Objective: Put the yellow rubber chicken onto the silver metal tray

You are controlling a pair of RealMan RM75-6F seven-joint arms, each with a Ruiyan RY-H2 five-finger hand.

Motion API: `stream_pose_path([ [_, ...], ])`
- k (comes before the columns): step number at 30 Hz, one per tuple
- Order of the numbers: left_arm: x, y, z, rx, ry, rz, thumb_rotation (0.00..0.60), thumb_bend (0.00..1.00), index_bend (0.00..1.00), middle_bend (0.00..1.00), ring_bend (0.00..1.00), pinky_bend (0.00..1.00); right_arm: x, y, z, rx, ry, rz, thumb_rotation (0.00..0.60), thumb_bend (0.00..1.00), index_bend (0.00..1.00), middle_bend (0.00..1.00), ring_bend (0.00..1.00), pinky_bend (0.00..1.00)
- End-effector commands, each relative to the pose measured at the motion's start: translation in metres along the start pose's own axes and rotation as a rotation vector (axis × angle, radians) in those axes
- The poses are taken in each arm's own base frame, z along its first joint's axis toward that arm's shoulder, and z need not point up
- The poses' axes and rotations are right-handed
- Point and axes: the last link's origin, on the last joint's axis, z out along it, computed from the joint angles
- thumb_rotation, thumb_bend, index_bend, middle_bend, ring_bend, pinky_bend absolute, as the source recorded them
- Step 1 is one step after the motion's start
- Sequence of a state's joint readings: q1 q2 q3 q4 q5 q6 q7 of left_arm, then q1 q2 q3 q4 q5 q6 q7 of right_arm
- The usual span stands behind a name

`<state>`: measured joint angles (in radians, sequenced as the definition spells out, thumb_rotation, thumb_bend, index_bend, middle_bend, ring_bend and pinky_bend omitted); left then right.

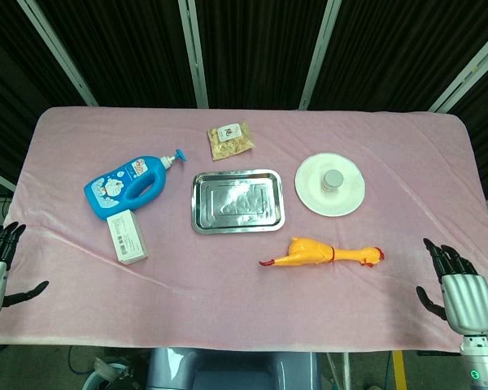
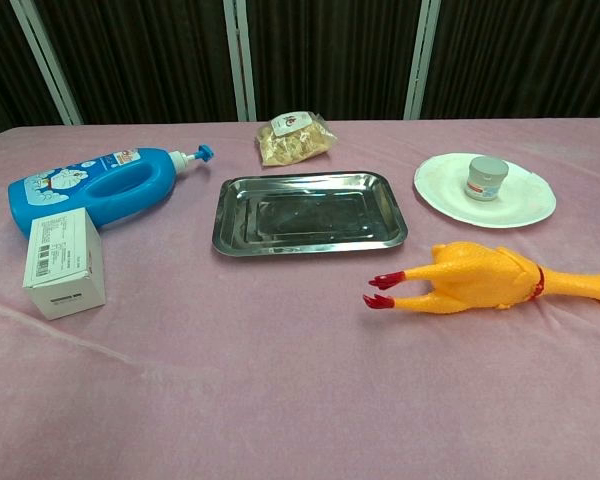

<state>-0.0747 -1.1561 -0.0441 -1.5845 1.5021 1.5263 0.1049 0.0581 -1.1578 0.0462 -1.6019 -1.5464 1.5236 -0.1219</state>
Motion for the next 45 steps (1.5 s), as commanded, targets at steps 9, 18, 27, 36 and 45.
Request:
stream_pose_path([
  [9,0.002,-0.001,-0.003,-0.001,0.002,0.002,0.600,0.00,0.01,0.06,0.03,0.00,0.000,-0.001,-0.001,0.009,-0.001,0.010,0.600,0.31,0.07,0.22,0.16,0.29],
  [18,0.004,-0.001,-0.010,-0.004,0.000,-0.002,0.600,0.00,0.01,0.06,0.03,0.00,0.003,-0.001,-0.005,0.033,0.005,0.038,0.600,0.31,0.07,0.22,0.16,0.29],
  [27,0.006,0.003,-0.014,-0.019,-0.014,-0.001,0.600,0.00,0.02,0.06,0.03,0.00,0.001,-0.012,0.000,0.111,-0.023,0.074,0.600,0.31,0.07,0.22,0.18,0.29],
  [36,0.009,0.007,-0.013,-0.041,-0.021,0.002,0.600,0.00,0.02,0.06,0.03,0.00,-0.001,-0.046,0.035,0.247,-0.084,0.115,0.600,0.31,0.08,0.22,0.20,0.31],
  [45,0.013,0.009,-0.014,-0.046,-0.028,0.003,0.600,0.00,0.02,0.06,0.03,0.00,-0.026,-0.079,0.087,0.305,-0.241,0.118,0.600,0.31,0.10,0.22,0.20,0.31],
])
